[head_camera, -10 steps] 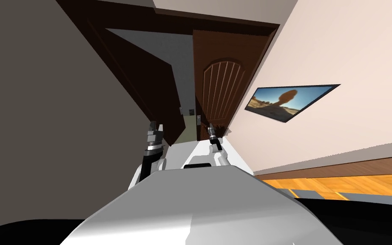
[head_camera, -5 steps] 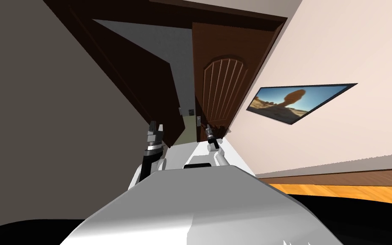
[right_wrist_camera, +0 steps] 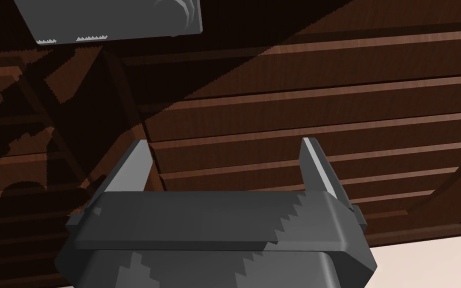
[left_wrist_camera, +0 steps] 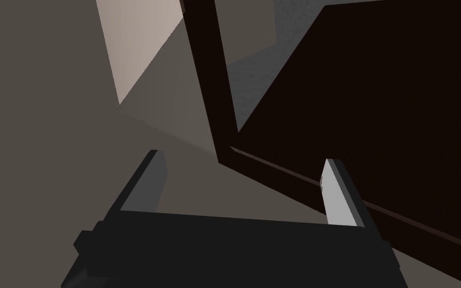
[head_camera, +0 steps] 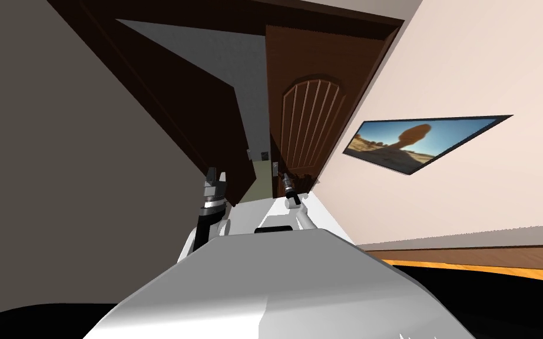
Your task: Push the door open
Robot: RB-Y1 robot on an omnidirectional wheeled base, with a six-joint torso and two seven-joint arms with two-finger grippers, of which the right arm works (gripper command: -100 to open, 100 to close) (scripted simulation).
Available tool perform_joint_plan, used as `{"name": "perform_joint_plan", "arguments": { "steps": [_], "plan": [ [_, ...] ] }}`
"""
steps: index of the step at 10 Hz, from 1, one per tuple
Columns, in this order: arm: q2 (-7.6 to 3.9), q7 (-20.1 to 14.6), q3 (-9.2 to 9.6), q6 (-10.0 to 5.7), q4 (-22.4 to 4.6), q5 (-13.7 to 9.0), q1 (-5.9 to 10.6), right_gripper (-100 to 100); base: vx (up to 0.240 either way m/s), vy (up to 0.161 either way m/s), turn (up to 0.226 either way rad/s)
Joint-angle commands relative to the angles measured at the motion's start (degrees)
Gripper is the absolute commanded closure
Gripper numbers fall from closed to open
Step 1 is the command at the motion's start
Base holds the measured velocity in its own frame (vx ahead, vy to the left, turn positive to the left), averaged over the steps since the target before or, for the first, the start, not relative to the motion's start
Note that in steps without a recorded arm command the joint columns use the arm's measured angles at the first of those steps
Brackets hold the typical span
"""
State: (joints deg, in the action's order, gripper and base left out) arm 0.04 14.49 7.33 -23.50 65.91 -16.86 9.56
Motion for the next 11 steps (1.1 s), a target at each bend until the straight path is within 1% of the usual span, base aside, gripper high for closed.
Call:
{"name": "perform_joint_plan", "arguments": {
  "steps": [1, 3, 4, 6, 8, 9, 10, 11],
  "plan": [
    [0.28, 0.73, 0.19, 0.52, -1.99, -0.67, 1.23, -100, 0.092, -0.001, -0.010],
    [0.69, 1.49, 0.43, 0.84, -4.56, -1.40, 2.72, -100, 0.103, -0.006, -0.010],
    [1.10, 2.15, 0.63, 1.11, -6.76, -2.02, 3.99, -100, 0.137, -0.004, -0.015],
    [1.64, 2.94, 0.88, 1.43, -9.41, -2.77, 5.52, -100, 0.142, 0.002, -0.009],
    [1.96, 3.37, 1.01, 1.61, -10.86, -3.18, 6.36, -100, 0.124, 0.007, -0.008],
    [2.25, 3.71, 1.12, 1.75, -12.00, -3.50, 7.02, -100, 0.100, 0.003, -0.006],
    [2.17, 3.59, 0.99, 1.84, -11.09, -3.30, 6.57, -100, 0.049, 0.003, 0.000],
    [0.56, 3.62, 0.86, 1.87, -11.32, -3.32, 6.71, -100, 0.082, 0.016, 0.020]
  ]
}}
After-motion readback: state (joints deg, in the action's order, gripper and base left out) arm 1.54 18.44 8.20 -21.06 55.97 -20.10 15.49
